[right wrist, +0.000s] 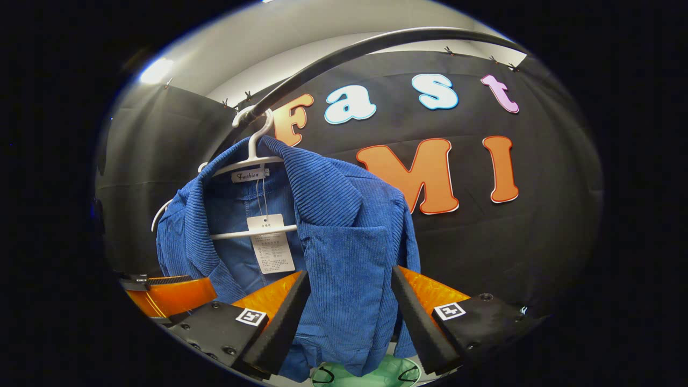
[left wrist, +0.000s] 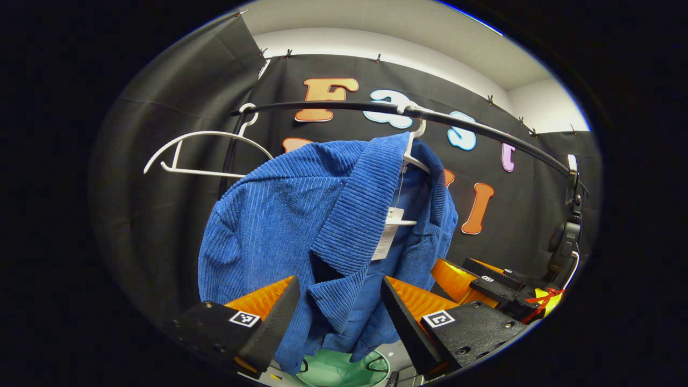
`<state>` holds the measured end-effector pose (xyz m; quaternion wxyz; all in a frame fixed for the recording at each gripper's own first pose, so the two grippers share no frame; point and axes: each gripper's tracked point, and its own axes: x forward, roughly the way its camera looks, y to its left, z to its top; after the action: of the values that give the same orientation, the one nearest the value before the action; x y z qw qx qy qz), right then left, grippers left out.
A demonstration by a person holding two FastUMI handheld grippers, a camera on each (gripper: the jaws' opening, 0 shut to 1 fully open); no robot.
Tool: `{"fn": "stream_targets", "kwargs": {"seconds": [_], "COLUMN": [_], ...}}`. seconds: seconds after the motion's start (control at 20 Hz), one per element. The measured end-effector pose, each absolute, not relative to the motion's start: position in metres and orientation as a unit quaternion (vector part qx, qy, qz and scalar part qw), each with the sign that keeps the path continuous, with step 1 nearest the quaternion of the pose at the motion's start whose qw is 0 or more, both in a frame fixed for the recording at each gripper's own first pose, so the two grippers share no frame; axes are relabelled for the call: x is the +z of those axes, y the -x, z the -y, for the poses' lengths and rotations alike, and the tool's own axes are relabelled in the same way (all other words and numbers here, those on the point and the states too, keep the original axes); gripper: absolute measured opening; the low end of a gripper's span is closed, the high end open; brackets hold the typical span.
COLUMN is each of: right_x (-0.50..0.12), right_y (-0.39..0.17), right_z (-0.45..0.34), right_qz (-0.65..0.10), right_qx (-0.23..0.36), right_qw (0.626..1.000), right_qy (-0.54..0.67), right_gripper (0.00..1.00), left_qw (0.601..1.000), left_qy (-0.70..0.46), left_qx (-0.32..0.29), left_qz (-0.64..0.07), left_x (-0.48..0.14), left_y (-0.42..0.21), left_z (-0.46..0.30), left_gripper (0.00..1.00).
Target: Grasp the clothes on the hanger with both hands and then place them into the laundry hamper below.
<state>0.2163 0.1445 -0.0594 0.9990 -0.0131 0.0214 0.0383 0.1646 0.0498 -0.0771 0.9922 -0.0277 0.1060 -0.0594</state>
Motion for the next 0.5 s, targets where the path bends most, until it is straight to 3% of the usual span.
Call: {"fn": "stream_targets", "kwargs": {"seconds": [0.05,0.3,0.35,0.4,0.45,0.5], "right_x": [-0.060,-0.074,-0.076,-0.079,-0.081,-0.083], "right_y": [-0.222,-0.249,-0.252,-0.257,-0.259,-0.262], "right_z": [-0.145,-0.153,-0.153,-0.154,-0.155,-0.156], "right_qz": [-0.021,-0.032,-0.032,-0.034,-0.037,-0.040], "right_qx": [0.038,0.061,0.065,0.069,0.071,0.078], "right_qw": [0.999,0.998,0.997,0.997,0.997,0.996], "right_qy": [0.014,0.011,0.010,0.007,0.004,0.000], "right_gripper": [0.98,0.98,0.89,0.89,0.98,0.89], "left_qw": [0.992,0.993,0.993,0.993,0.994,0.994], "left_qy": [0.028,0.028,0.029,0.030,0.030,0.028], "left_qx": [-0.057,-0.041,-0.039,-0.035,-0.032,-0.031], "left_qz": [-0.106,-0.106,-0.105,-0.104,-0.103,-0.104], "left_x": [-0.079,-0.086,-0.085,-0.086,-0.086,-0.086], "left_y": [-0.167,-0.175,-0.176,-0.178,-0.179,-0.182], "left_z": [-0.050,-0.054,-0.054,-0.056,-0.057,-0.059], "left_gripper": [0.99,0.95,0.99,0.95,0.99,0.99]}}
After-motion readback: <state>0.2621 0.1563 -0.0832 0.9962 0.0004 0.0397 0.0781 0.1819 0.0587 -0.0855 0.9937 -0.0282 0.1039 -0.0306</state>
